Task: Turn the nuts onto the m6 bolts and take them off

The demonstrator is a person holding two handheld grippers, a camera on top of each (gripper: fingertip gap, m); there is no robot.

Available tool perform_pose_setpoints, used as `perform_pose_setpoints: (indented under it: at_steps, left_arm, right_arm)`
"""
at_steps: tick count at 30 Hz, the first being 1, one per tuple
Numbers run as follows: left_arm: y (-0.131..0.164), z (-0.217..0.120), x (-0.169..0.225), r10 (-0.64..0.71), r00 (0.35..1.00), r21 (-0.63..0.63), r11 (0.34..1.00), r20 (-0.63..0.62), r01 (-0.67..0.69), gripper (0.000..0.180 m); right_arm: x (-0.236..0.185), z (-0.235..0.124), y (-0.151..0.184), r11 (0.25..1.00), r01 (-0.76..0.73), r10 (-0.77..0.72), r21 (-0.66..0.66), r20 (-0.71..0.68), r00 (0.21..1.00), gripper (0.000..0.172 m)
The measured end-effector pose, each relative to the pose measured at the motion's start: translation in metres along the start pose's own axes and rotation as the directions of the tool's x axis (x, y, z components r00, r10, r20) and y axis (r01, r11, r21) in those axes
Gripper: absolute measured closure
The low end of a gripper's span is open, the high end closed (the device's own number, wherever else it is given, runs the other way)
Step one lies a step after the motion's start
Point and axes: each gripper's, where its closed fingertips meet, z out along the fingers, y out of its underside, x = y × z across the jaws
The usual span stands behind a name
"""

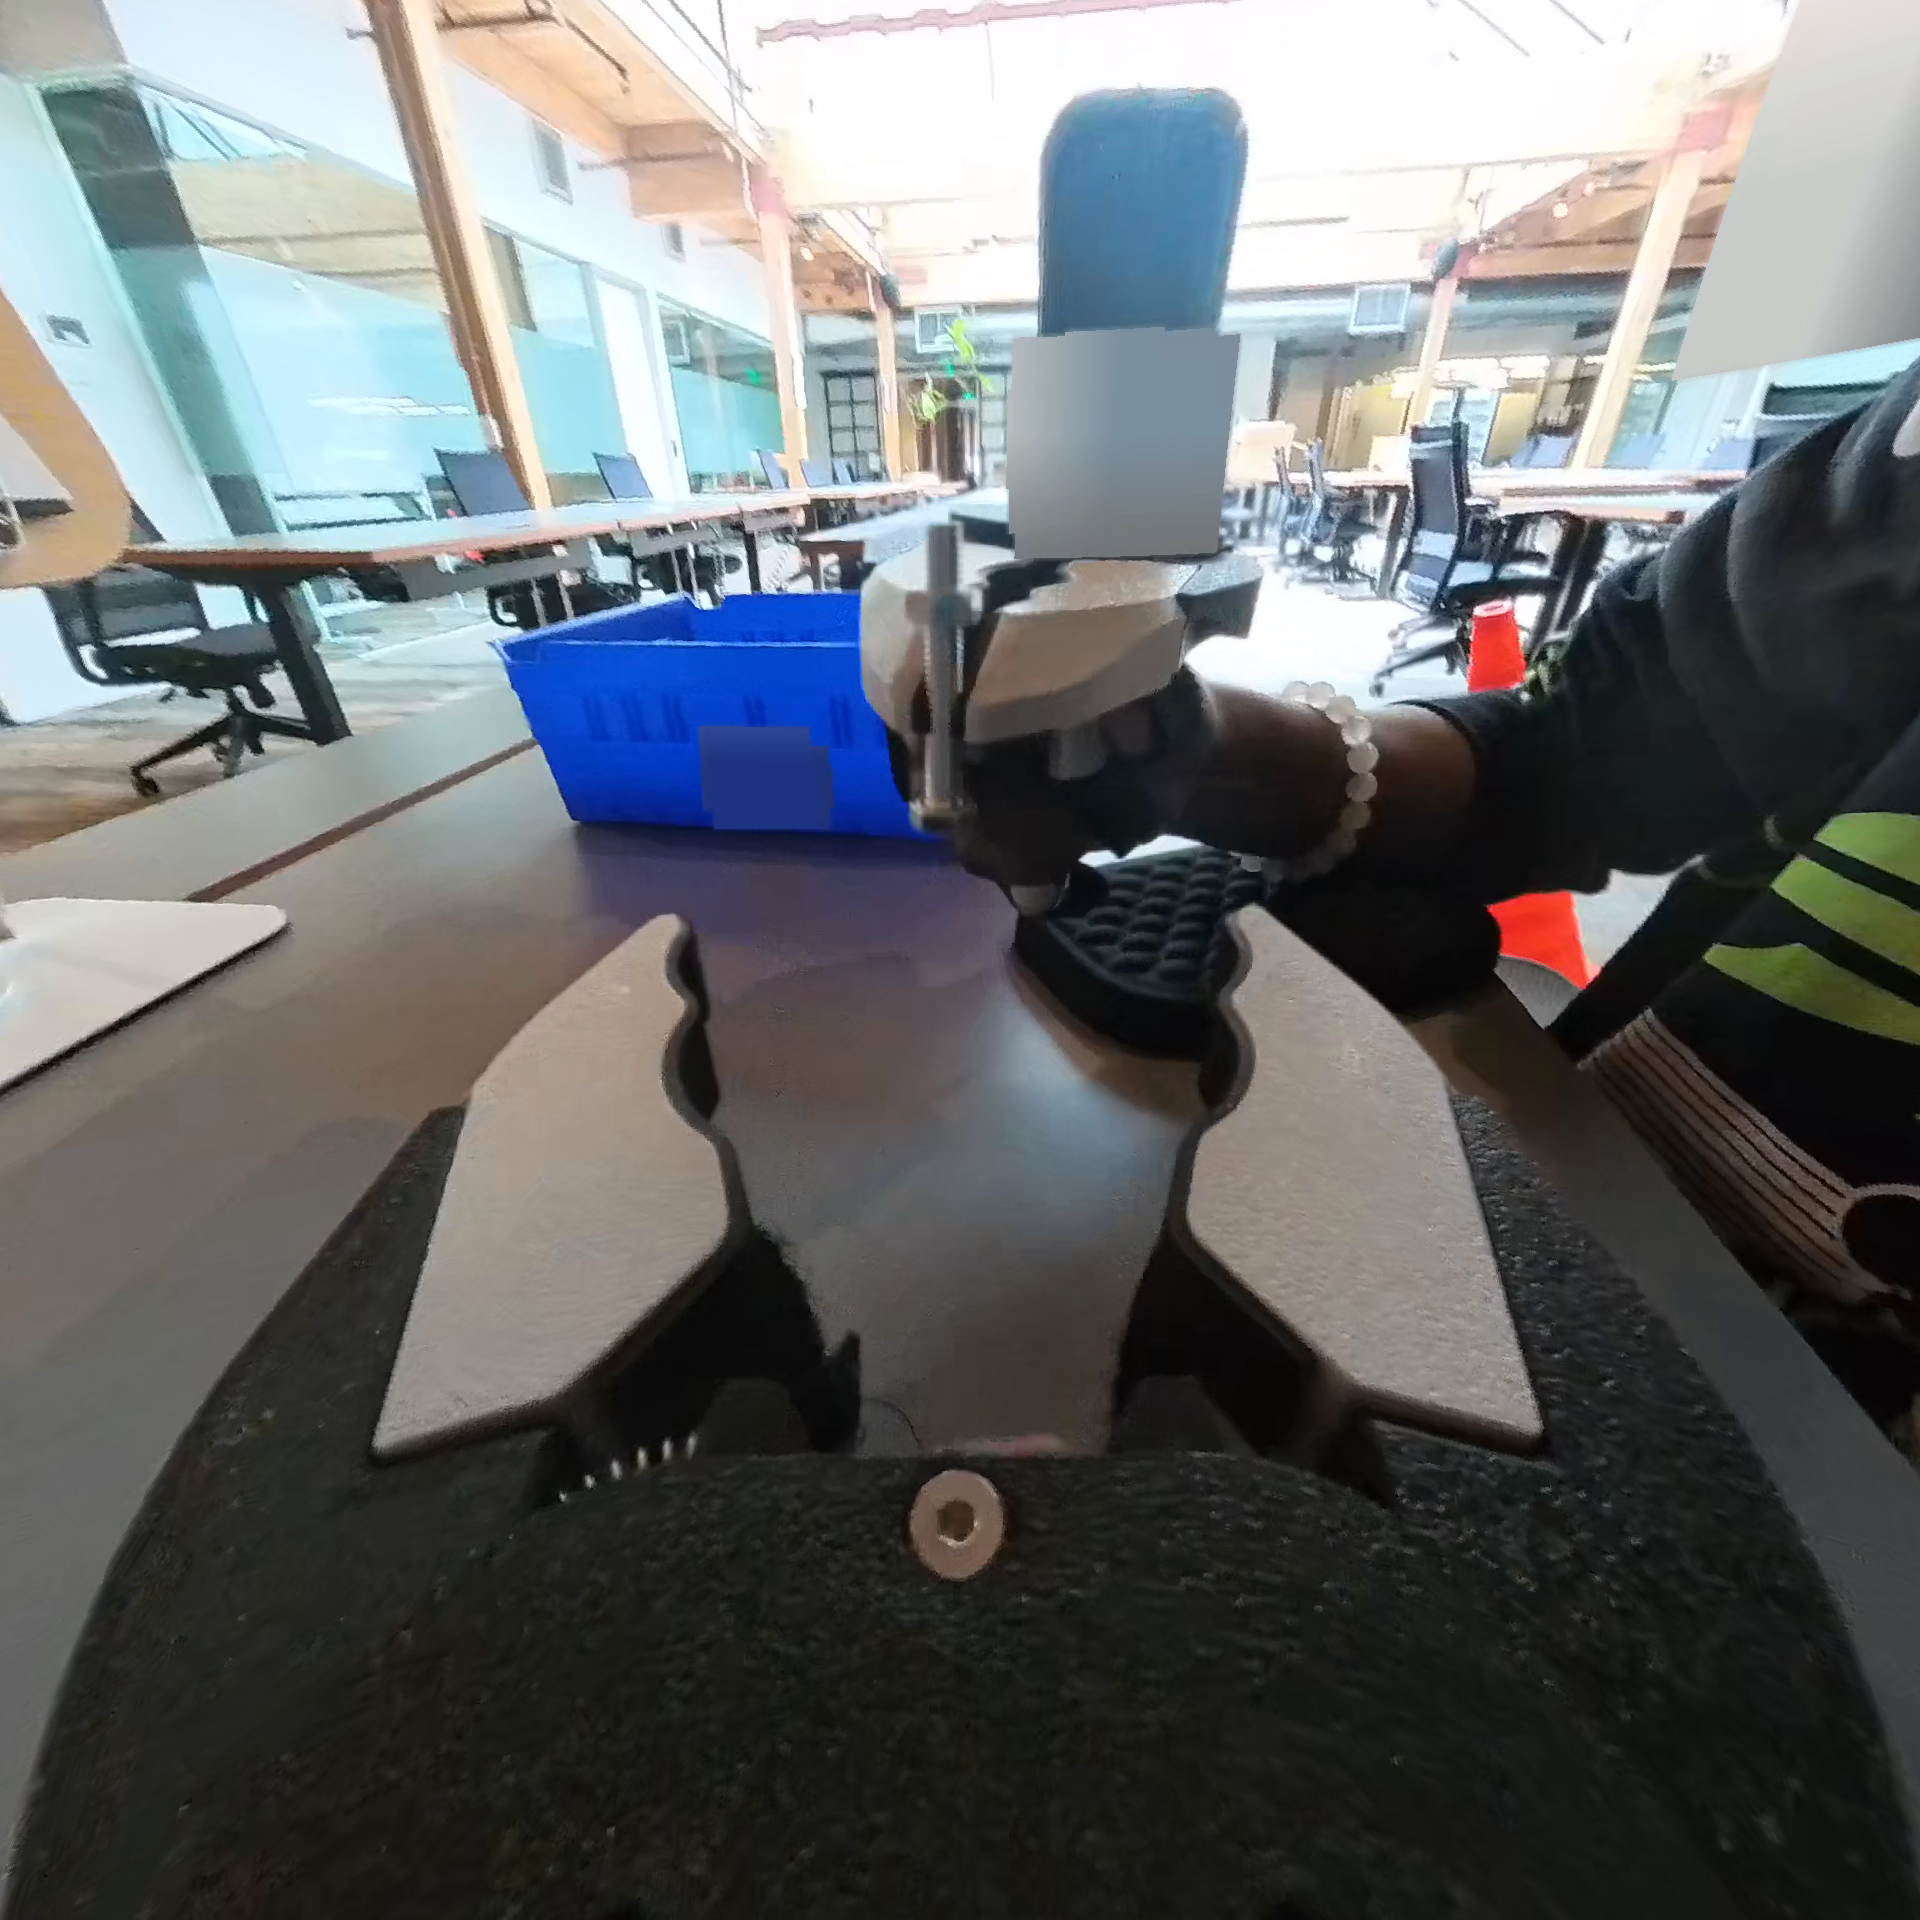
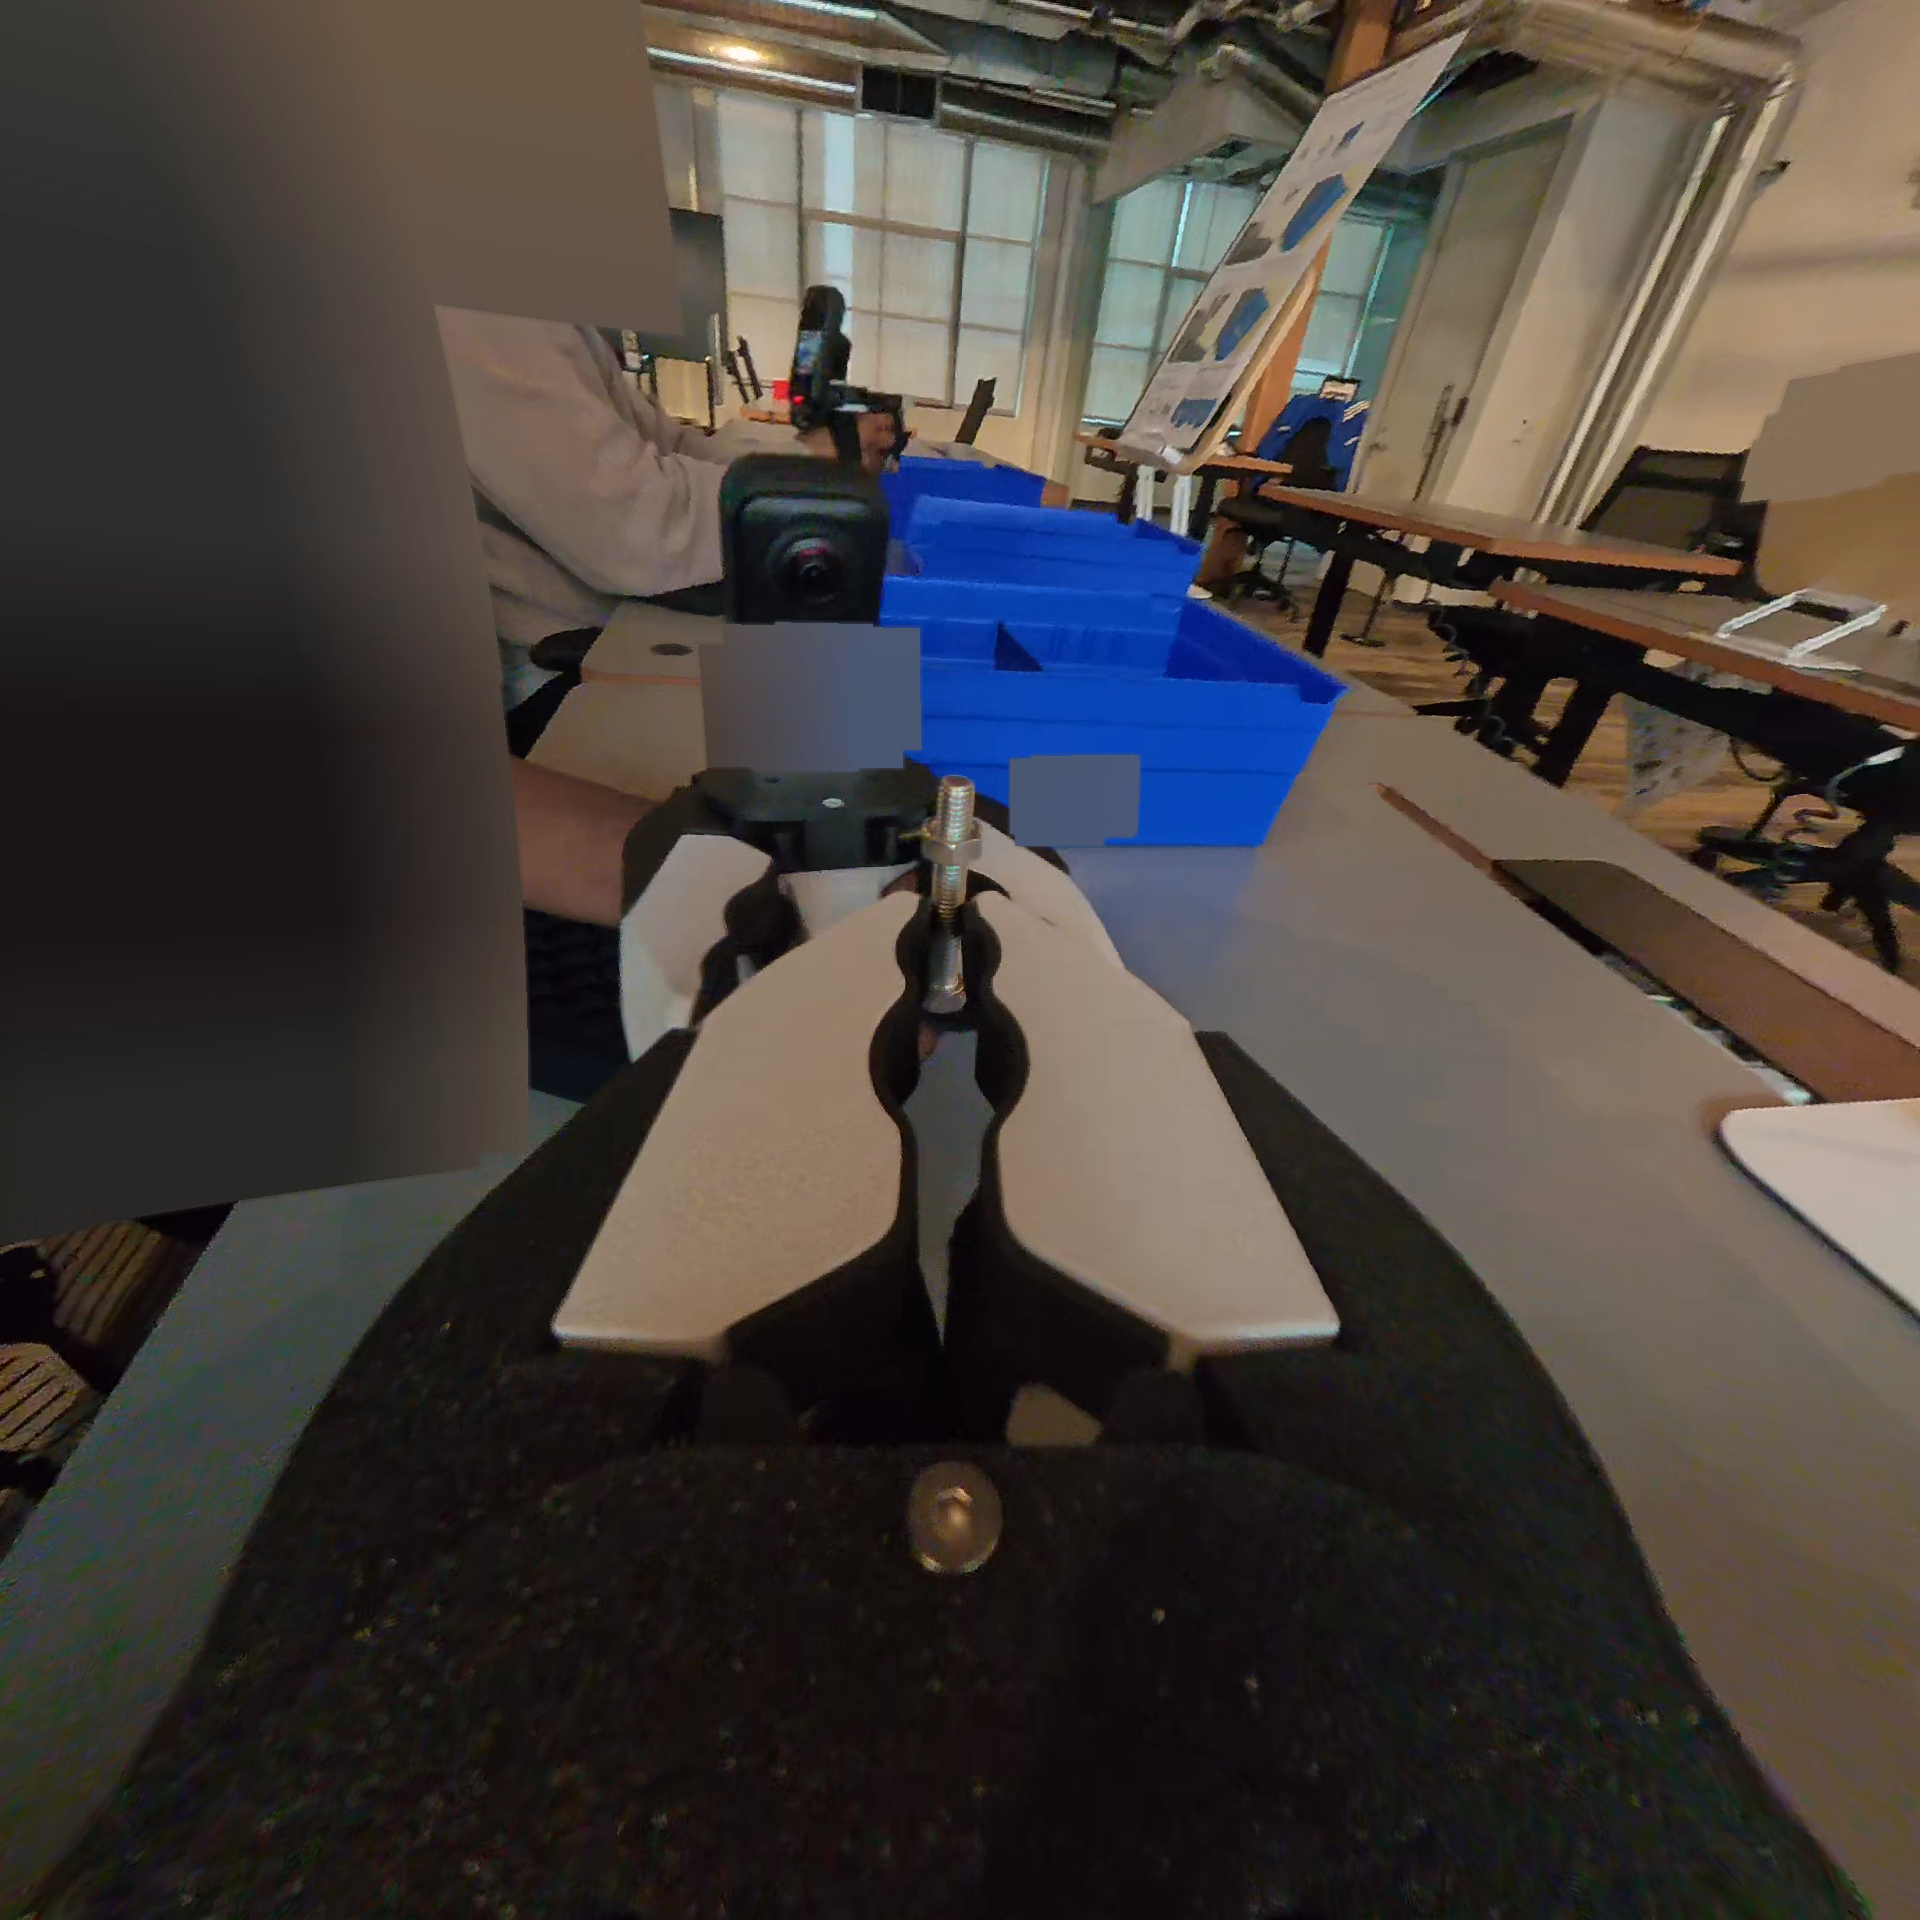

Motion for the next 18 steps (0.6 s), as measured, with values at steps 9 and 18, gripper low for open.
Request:
perform_pose_setpoints:
  at_steps: [9, 18]
  left_arm:
    - [-0.005, -0.004, -0.005, 0.074, 0.996, 0.032, 0.997, 0.057, -0.075, 0.086]
    - [0.003, -0.006, -0.025, 0.102, 0.977, -0.048, 0.994, 0.185, -0.094, 0.096]
  right_arm:
    - [0.050, -0.058, -0.043, 0.997, 0.065, -0.052, 0.037, -0.278, 0.959, 0.167]
    - [0.152, -0.226, -0.038, 0.922, -0.255, -0.022, -0.291, -0.699, 0.715, 0.167]
